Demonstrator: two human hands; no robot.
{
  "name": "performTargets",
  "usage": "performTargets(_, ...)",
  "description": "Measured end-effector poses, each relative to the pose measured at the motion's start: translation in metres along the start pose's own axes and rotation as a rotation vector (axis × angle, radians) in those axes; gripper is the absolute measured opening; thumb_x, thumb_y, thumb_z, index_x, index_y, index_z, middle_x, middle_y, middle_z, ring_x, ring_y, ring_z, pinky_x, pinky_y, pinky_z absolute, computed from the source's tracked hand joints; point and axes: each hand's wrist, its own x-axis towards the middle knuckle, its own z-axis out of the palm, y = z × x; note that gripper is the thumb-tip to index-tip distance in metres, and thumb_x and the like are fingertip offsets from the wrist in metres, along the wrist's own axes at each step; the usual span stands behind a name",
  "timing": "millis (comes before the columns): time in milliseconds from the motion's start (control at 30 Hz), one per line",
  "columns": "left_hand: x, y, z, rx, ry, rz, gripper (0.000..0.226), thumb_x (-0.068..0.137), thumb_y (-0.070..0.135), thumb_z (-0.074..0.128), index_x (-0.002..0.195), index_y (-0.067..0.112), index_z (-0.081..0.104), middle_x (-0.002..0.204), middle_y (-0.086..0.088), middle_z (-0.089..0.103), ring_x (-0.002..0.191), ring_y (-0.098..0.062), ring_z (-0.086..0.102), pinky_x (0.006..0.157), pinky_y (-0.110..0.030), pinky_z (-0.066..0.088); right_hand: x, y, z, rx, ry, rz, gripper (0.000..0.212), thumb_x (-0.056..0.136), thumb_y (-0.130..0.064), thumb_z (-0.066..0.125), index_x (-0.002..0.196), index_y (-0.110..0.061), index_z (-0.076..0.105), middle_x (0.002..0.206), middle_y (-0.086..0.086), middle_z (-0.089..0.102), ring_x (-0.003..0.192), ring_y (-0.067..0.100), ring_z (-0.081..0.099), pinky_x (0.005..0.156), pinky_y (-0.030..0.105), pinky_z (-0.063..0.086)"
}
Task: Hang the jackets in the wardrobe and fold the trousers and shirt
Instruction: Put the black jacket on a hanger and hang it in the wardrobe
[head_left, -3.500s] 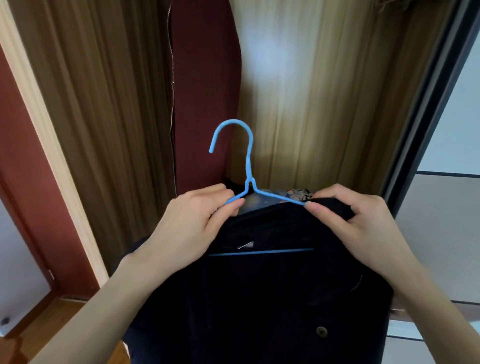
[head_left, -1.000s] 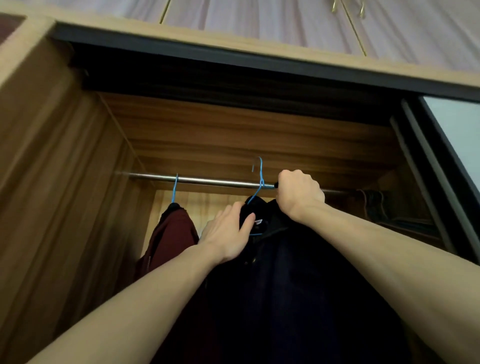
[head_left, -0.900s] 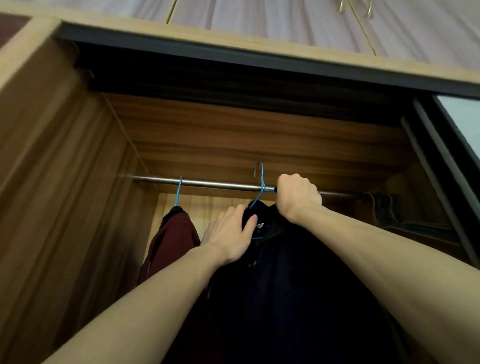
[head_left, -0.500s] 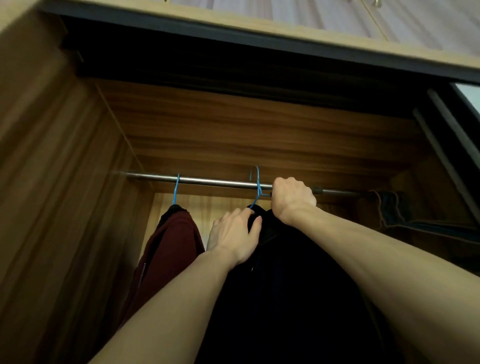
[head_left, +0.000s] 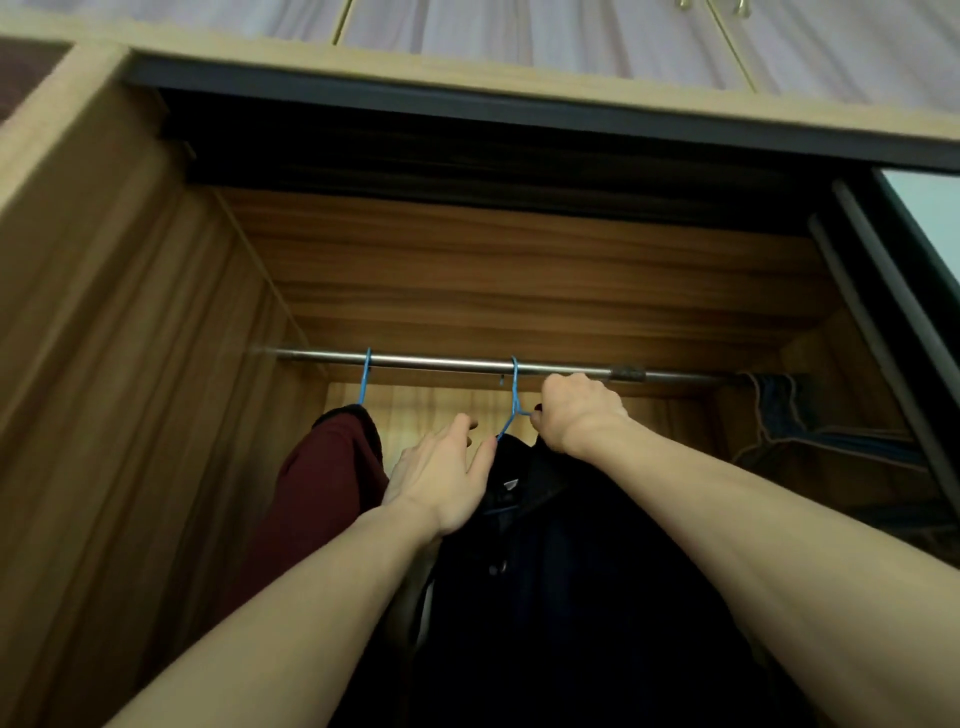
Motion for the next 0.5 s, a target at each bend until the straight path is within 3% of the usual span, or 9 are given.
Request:
performTargets(133, -0.021, 0.005, -0.015, 0.025, -0.008, 0.014, 0.051, 0.108, 0.055, 0.032, 0.148, 0.027, 0.044, 0.143, 0.004, 0.061, 0.127, -0.024, 0.058, 0.099, -0.040, 0.042, -0.020, 0.010, -0.011, -0.087, -0.095, -0.064, 0.024, 0.102, -0.036, 0.056, 0.117, -0.018, 0.064, 0.121, 0.006, 0.067, 0.113, 0.030, 0.064, 0.078, 0.037, 0.042)
performTargets(233, -0.037, 0.012, -0.025, 0.046, -0.020, -0.001, 0.051, 0.108, 0.054, 0.033, 0.150, 0.027, 0.044, 0.146, 0.004, 0.059, 0.129, -0.025, 0.057, 0.099, -0.039, 0.041, -0.043, 0.018, -0.015, -0.121, -0.100, -0.120, 0.035, 0.102, -0.042, 0.056, 0.127, -0.018, 0.060, 0.127, 0.007, 0.065, 0.122, 0.031, 0.057, 0.083, 0.038, 0.042)
performTargets(500, -0.105, 0.023, -0.036, 0.041, -0.074, 0.051, 0.046, 0.108, 0.051, 0.036, 0.149, 0.031, 0.047, 0.143, 0.010, 0.057, 0.129, -0.015, 0.053, 0.101, -0.032, 0.040, -0.150, 0.037, 0.001, -0.084, 0.155, -0.242, 0.060, 0.104, -0.054, 0.044, 0.151, -0.017, 0.045, 0.153, 0.004, 0.049, 0.147, 0.025, 0.038, 0.121, 0.040, 0.029)
